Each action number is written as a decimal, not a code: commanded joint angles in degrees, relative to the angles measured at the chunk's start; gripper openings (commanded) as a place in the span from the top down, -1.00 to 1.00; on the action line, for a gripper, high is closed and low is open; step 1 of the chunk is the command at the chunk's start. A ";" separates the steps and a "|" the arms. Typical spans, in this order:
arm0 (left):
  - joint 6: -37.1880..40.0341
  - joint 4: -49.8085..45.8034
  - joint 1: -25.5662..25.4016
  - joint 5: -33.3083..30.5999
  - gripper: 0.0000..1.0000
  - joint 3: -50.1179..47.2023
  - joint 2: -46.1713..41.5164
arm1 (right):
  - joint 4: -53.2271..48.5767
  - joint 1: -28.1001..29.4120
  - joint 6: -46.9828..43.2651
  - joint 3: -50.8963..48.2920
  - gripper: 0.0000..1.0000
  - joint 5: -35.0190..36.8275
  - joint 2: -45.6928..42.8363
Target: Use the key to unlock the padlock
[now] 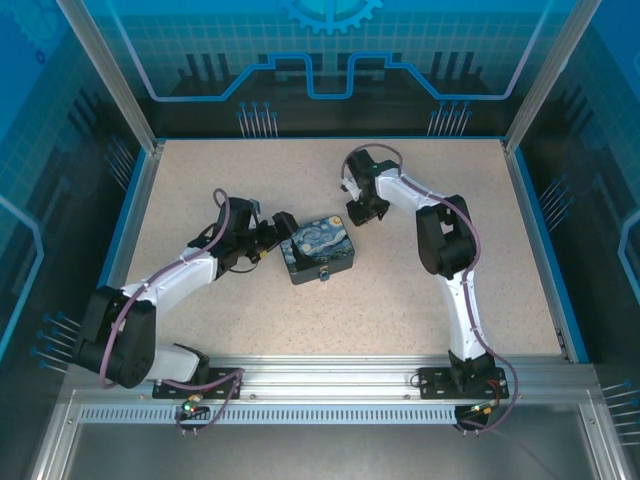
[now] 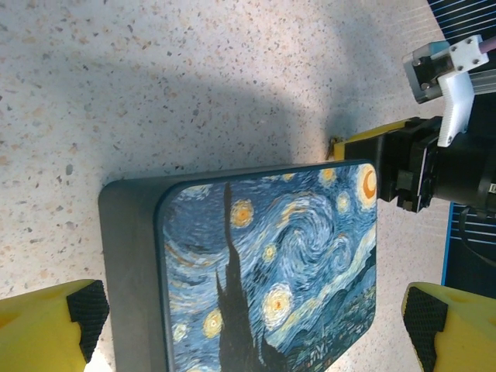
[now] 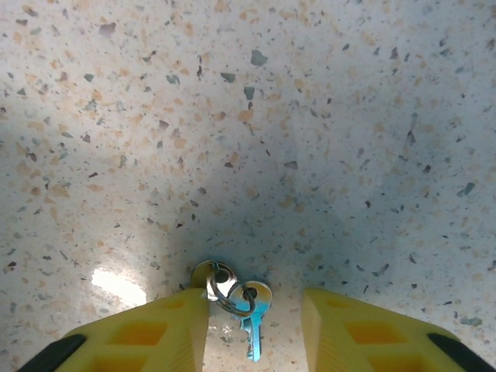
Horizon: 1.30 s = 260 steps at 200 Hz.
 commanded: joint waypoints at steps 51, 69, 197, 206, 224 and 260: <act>-0.58 0.27 0.40 1.79 -0.98 2.45 0.31 | -2.90 0.46 -0.65 -0.03 0.62 -2.81 1.56; -0.80 0.11 0.40 1.82 -0.98 2.28 -0.30 | -2.98 0.42 -0.43 -0.93 0.72 -3.64 0.95; -4.58 -4.89 -1.41 3.90 -0.98 2.13 -7.14 | 5.99 -0.91 12.81 -37.40 1.00 -13.00 -31.09; -4.85 -5.28 -2.06 3.92 -0.98 1.82 -7.66 | 7.35 -0.68 14.28 -41.34 1.00 -14.57 -33.67; -5.59 -5.66 -3.60 3.59 -0.98 0.96 -8.71 | 10.85 0.54 17.45 -48.83 1.00 -17.53 -38.36; -7.13 -5.66 -5.98 2.95 -0.98 -0.25 -10.24 | 14.49 8.68 23.87 -55.69 1.00 -18.14 -42.67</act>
